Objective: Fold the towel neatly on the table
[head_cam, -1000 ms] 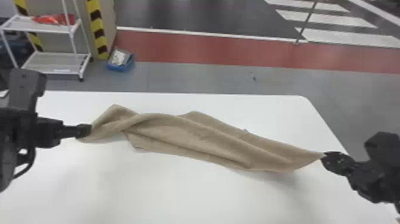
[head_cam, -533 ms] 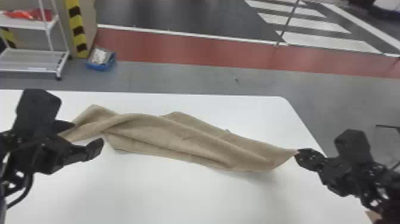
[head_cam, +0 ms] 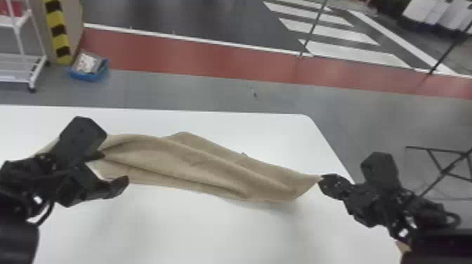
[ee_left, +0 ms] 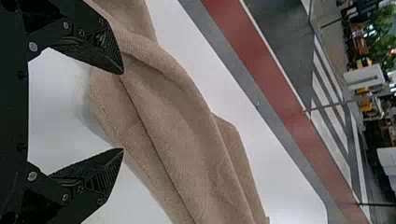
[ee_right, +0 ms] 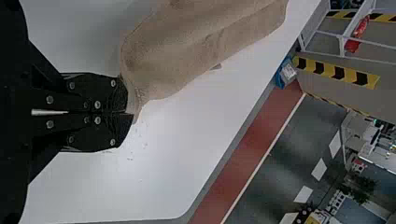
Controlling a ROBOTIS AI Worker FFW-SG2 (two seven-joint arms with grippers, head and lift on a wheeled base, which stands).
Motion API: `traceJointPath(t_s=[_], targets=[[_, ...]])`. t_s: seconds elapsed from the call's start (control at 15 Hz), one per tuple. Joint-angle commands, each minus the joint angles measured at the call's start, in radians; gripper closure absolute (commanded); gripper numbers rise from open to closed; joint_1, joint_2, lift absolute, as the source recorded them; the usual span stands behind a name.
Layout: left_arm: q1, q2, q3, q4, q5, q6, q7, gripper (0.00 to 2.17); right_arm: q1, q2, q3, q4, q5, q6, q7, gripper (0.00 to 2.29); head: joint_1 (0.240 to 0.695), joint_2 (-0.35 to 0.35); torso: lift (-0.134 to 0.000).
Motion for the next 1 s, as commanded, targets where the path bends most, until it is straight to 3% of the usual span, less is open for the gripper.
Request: traceJointPath(t_s=[0.0,0.87,0.93], targets=[[-0.026,0.000,-0.002,0.038,-0.008,-0.002,-0.033,0.36,0.002,0.000,-0.003,0.002,0.000,-0.001,0.000,1.36,0.695,-0.350,-0.124],[-0.078,-0.012,-0.045,0.172,-0.054,-0.020,0.011,0.40,0.008,0.006,-0.006,-0.003,-0.002,0.002,-0.002,1.36,0.695,-0.350,-0.124],[-0.081,-0.015,-0.049,0.184,-0.056,-0.020,0.016,0.54,0.012,0.006,-0.008,-0.006,-0.002,0.002,-0.002,1.36,0.695,-0.350,-0.124]])
